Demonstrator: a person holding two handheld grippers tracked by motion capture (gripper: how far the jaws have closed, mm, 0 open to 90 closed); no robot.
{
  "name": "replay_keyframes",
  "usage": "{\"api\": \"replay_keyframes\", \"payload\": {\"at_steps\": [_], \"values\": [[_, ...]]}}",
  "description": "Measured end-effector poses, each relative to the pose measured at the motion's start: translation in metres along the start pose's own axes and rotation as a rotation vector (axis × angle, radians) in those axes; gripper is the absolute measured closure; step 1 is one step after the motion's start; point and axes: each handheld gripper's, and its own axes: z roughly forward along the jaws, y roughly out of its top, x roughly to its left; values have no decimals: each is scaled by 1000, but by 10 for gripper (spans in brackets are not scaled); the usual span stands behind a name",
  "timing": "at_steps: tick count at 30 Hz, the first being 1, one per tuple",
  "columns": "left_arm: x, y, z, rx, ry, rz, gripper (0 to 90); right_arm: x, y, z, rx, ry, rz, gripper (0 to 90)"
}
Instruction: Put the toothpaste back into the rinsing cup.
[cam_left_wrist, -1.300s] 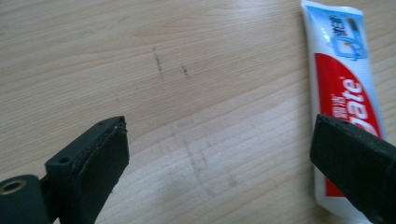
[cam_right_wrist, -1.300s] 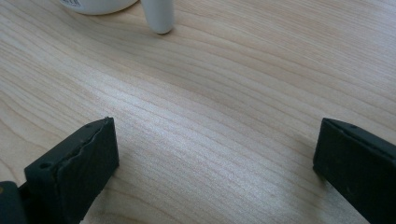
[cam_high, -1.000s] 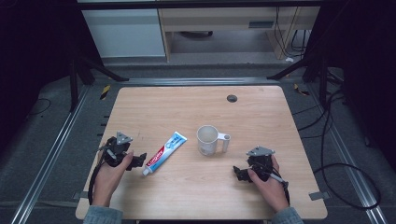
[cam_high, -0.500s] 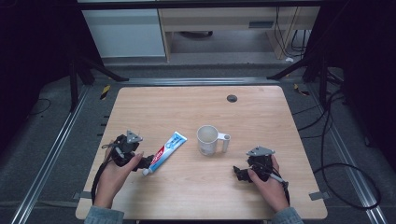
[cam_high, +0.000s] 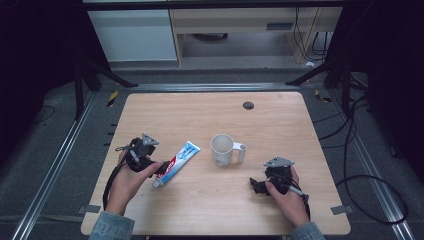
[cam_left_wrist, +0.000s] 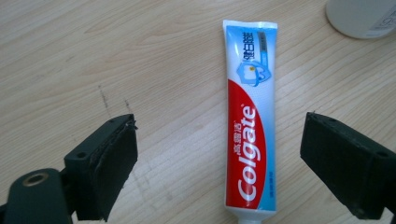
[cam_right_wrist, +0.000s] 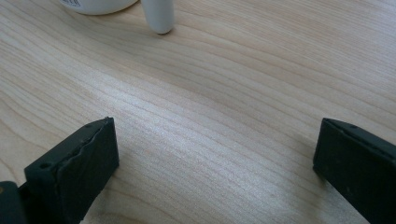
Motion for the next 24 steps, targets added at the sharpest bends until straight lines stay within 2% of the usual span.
{"api": "replay_keyframes", "payload": {"at_steps": [2, 3, 5, 8, 11, 12, 13, 18, 23, 24], "values": [[-1, 3, 1, 3, -12, -3, 107, 0, 0, 0, 0, 0, 0, 4], [-2, 8, 1, 7, -40, -5, 106, 0, 0, 0, 0, 0, 0, 4], [-4, 12, 1, 15, -50, -1, 106, 0, 0, 0, 0, 0, 0, 4], [-6, 18, 1, 39, -45, 17, 106, 0, 0, 0, 0, 0, 0, 4], [-10, 27, 3, 80, -58, 39, 120, 0, 0, 0, 0, 0, -1, 4], [-10, 27, 3, 80, -58, 39, 124, 0, 0, 0, 0, 0, -1, 4], [-12, 32, 5, 103, -46, 61, 128, 0, 0, 0, 0, -1, -1, 4], [-14, 40, 10, 123, -53, 70, 135, 0, 0, 0, 0, 0, 1, 4], [-18, 46, 23, 187, -49, 100, 136, 0, 0, 0, 0, 0, -1, 4], [-18, 46, 23, 187, -49, 100, 137, 0, 0, 0, 0, 0, -1, 4]]}}
